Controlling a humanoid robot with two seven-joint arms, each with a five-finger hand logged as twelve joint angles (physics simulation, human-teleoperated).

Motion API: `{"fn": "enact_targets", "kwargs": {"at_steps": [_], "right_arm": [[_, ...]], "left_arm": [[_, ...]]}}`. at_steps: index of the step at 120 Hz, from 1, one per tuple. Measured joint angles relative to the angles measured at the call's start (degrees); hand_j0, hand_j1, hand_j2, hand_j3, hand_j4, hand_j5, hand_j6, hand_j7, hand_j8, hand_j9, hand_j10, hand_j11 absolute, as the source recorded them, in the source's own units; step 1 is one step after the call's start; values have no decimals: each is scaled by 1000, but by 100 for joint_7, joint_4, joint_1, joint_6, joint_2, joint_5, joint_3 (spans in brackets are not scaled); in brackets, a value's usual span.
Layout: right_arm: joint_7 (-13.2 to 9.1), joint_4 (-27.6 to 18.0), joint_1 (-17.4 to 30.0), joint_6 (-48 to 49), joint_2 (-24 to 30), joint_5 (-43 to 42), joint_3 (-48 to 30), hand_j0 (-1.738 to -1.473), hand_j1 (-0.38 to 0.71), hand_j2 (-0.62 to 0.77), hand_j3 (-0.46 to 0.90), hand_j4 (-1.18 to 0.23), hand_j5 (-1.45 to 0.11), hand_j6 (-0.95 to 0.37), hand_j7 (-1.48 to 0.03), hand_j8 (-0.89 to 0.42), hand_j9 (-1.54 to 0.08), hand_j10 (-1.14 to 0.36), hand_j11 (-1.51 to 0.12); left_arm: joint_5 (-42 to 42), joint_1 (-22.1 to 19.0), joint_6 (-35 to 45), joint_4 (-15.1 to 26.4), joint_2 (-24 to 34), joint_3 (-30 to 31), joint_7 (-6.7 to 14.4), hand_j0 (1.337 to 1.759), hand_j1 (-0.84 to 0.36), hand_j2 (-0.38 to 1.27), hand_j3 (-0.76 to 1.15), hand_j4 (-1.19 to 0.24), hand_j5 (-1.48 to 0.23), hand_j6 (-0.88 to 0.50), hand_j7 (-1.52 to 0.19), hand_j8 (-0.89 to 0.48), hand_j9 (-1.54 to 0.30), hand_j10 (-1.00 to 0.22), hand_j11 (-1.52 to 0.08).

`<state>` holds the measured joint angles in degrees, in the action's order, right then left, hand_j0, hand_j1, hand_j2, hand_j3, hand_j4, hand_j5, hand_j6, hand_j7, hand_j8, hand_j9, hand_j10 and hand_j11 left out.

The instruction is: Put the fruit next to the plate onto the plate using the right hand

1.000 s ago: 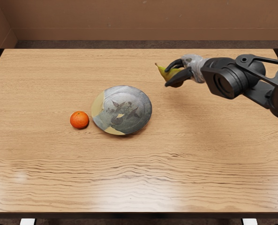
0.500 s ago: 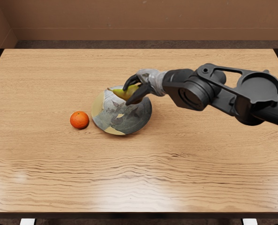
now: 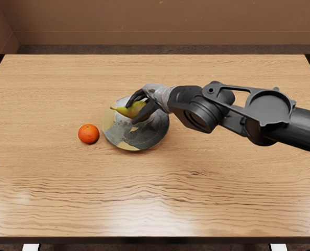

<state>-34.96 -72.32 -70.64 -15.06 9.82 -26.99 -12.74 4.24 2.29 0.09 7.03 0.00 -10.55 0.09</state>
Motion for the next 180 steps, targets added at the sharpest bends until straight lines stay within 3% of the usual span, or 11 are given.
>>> {"fn": "enact_targets", "kwargs": {"at_steps": [26, 69, 116, 140, 180], "right_arm": [[-3, 6, 29, -106, -12, -51, 46, -1655, 138, 18, 0, -440, -620, -277, -590, -272, -608, -310, -618], [-4, 0, 57, 108, 20, -23, -153, -1658, -230, -2, 0, -106, -146, -78, -140, -77, -143, -83, -145], [-4, -9, 1772, 3616, 503, 240, -2966, -1658, -332, 0, 0, -16, -21, -12, -21, -11, -21, -12, -21], [-4, -6, 2075, 4743, 1238, 1130, -3327, -1658, -343, 0, 0, -6, -8, -4, -8, -4, -8, -5, -8], [-4, 52, 2379, 4996, 2184, 2083, -3585, -1658, -348, 0, 0, -1, -2, 0, -2, 0, -2, -1, -2]], "left_arm": [[1, 0, 0, 0, 0, 0, 0, 1658, 325, 4, 0, -21, -27, -21, -27, -21, -27, -21, -27], [-1, 0, 0, 0, 0, 0, 0, 1658, 325, 4, 0, -21, -26, -21, -26, -21, -26, -21, -26], [0, 0, 0, 0, 0, 0, 0, 1658, 325, 4, 0, -21, -27, -21, -27, -21, -26, -21, -26], [0, 0, 0, 0, 0, 0, 0, 1658, 325, 4, 0, -21, -27, -21, -27, -21, -26, -21, -26], [2, 0, 0, 0, 0, 0, 0, 1658, 325, 4, 0, -21, -27, -21, -27, -21, -27, -21, -26]]}}
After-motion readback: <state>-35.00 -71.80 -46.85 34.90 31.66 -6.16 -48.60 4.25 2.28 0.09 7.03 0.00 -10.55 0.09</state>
